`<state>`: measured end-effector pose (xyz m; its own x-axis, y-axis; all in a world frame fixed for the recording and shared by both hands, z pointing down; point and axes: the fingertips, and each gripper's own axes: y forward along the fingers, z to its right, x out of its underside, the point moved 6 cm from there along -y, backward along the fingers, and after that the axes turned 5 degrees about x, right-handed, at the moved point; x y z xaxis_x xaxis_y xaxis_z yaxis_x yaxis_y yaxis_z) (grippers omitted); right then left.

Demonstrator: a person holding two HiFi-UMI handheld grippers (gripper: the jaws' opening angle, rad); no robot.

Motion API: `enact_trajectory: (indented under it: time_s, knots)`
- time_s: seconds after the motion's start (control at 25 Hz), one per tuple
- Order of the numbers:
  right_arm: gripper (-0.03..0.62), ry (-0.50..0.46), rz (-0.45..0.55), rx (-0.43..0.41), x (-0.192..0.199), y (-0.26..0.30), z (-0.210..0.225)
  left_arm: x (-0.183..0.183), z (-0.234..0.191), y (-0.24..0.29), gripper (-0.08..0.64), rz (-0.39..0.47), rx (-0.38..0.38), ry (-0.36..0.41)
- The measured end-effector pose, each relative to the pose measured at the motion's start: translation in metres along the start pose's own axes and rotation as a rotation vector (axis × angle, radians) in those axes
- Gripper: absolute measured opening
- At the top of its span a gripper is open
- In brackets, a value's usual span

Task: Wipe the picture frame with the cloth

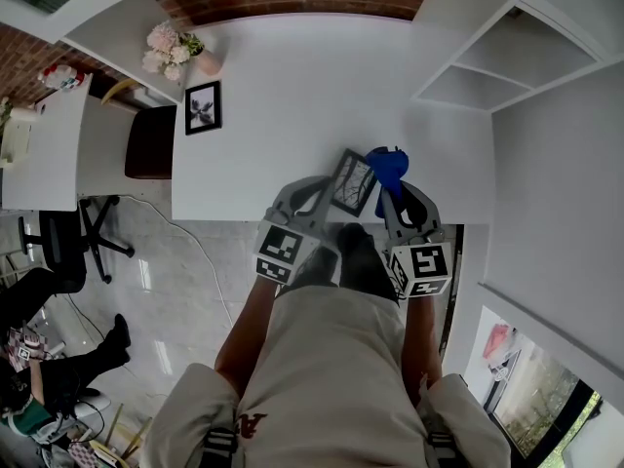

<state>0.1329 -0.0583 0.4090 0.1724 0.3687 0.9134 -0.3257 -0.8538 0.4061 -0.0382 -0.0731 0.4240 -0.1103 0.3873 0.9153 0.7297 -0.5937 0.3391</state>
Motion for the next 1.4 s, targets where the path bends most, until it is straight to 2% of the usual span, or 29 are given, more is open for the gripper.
enact_trajectory:
  time_s: [1.04,1.4]
  knots:
    - [0.069,-0.007,0.009,0.004,-0.007,0.003,0.005,-0.003,-0.002,0.008,0.000,0.002,0.014,-0.002]
    - [0.071,0.009,0.047,-0.034,-0.012,0.003,0.000,-0.005,-0.001,0.007,0.000,0.009,0.017,0.003]
